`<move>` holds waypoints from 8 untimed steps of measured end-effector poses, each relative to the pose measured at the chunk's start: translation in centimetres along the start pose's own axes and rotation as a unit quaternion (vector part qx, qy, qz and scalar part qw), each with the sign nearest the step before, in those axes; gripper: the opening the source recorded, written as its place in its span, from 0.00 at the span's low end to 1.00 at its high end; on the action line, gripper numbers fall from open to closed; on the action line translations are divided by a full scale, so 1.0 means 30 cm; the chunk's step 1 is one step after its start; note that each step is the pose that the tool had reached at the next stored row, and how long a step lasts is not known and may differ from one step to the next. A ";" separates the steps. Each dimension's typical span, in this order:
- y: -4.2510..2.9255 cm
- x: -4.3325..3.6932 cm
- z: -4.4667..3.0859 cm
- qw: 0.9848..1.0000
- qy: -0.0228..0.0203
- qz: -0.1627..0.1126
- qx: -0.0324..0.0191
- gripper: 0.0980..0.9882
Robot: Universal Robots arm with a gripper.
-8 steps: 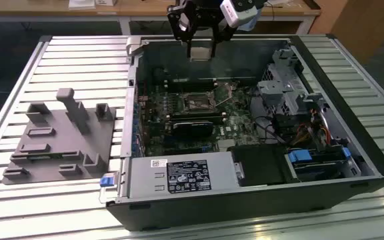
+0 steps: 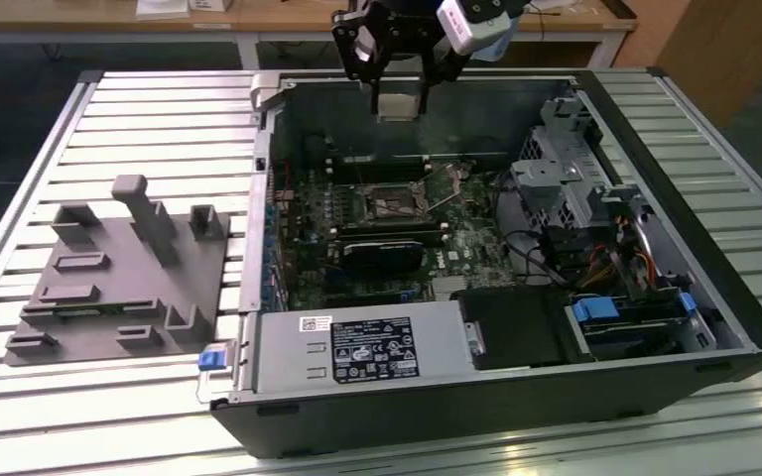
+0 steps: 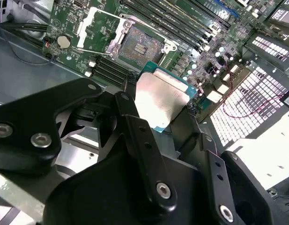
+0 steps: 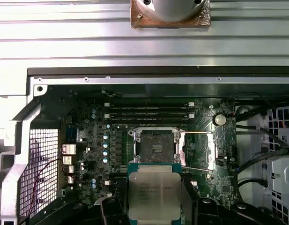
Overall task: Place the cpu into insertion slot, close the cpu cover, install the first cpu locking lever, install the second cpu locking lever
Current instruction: 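Place the cpu into insertion slot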
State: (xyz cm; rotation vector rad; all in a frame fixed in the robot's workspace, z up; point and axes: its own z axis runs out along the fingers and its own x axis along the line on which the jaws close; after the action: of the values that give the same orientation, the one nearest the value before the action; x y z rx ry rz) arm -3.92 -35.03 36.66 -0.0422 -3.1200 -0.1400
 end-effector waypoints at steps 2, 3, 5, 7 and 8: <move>0.000 0.000 0.000 1.000 0.000 0.003 0.000 0.49; 0.000 0.000 0.000 1.000 -0.001 0.007 0.000 0.49; 0.000 0.000 0.000 1.000 -0.001 0.015 0.000 0.49; 0.000 0.000 0.001 1.000 -0.002 0.027 0.000 0.49; 0.000 0.000 0.001 0.999 -0.003 0.035 0.000 0.49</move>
State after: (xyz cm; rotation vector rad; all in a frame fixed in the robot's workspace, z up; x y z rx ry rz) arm -3.92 -35.02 36.64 -0.1520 -3.1199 -0.1383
